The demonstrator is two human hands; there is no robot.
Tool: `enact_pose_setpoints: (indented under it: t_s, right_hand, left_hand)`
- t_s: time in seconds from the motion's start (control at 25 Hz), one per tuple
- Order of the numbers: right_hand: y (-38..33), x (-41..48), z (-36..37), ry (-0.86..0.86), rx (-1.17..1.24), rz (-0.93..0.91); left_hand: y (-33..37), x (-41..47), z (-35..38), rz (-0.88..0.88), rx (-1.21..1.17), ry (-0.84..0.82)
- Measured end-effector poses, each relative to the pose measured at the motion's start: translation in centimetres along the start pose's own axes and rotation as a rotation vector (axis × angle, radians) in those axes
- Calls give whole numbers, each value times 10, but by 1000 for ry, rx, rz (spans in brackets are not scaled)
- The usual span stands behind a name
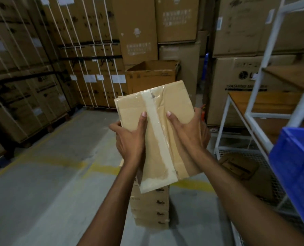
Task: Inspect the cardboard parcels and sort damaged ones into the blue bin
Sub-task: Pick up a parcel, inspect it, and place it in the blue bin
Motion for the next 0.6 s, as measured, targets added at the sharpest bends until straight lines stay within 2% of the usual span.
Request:
enact_pose_setpoints:
  t_s: [0.16, 0.28, 0.44, 0.6]
  right_hand:
    - [0, -32, -61, 81, 90, 21]
    - [3, -50, -112, 47, 163, -29]
    - [14, -82, -174, 26, 141, -82]
    - [26, -124, -231, 15, 161, -47]
  left_hand:
    - [35, -60, -12, 6, 20, 44]
    - [55, -111, -24, 47, 0, 60]
    - [67, -180, -42, 135, -7, 90]
    - [82, -250, -65, 92, -8, 108]
Point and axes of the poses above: each hand's wrist, its own x-axis towards the middle knuckle, its own z-axis out of the palm, y = z × x, the point moved 1 cm from there along x, towards the middle knuckle, and after that the axes turned 1 degree about y, right-handed, at the moved point
